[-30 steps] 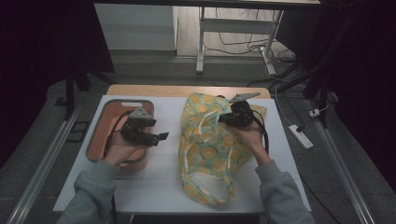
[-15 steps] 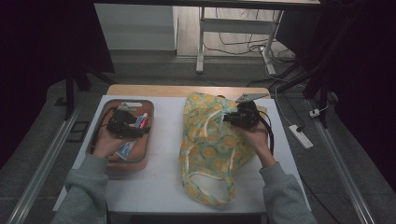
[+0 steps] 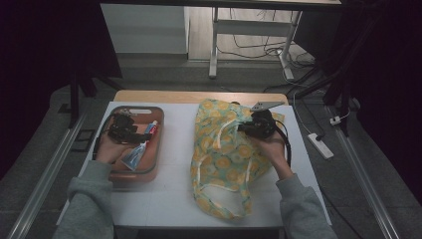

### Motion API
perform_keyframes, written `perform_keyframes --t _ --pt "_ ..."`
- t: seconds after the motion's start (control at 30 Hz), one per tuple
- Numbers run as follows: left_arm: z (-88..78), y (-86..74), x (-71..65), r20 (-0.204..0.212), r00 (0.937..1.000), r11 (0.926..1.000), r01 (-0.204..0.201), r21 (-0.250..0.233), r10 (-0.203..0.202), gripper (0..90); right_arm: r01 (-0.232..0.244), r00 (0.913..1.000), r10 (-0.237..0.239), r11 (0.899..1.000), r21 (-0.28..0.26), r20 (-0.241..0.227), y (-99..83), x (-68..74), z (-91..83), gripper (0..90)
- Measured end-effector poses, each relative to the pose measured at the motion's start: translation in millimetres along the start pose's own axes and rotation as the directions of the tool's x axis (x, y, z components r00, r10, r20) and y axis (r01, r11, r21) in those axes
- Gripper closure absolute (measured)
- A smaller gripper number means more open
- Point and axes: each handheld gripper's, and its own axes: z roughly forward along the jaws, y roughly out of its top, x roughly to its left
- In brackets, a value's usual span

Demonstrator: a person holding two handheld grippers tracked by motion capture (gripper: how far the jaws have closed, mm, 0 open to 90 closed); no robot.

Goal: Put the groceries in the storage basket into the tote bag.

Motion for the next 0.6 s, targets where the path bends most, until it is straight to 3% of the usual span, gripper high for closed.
perform_keyframes --t 0.23,0.6 --pt "13.2 0.6 3.5 -0.002 1.0 0.9985 0.003 0.054 -0.003 26.5 0.004 1.0 -0.004 1.0 0.008 0.005 -0.7 0.9 1.2 89.1" --pt "23.8 -3.7 10.7 -0.045 0.9988 0.9926 0.024 0.119 -0.019 26.1 0.006 1.0 -0.006 1.0 0.021 0.007 -3.0 0.8 3.8 89.1"
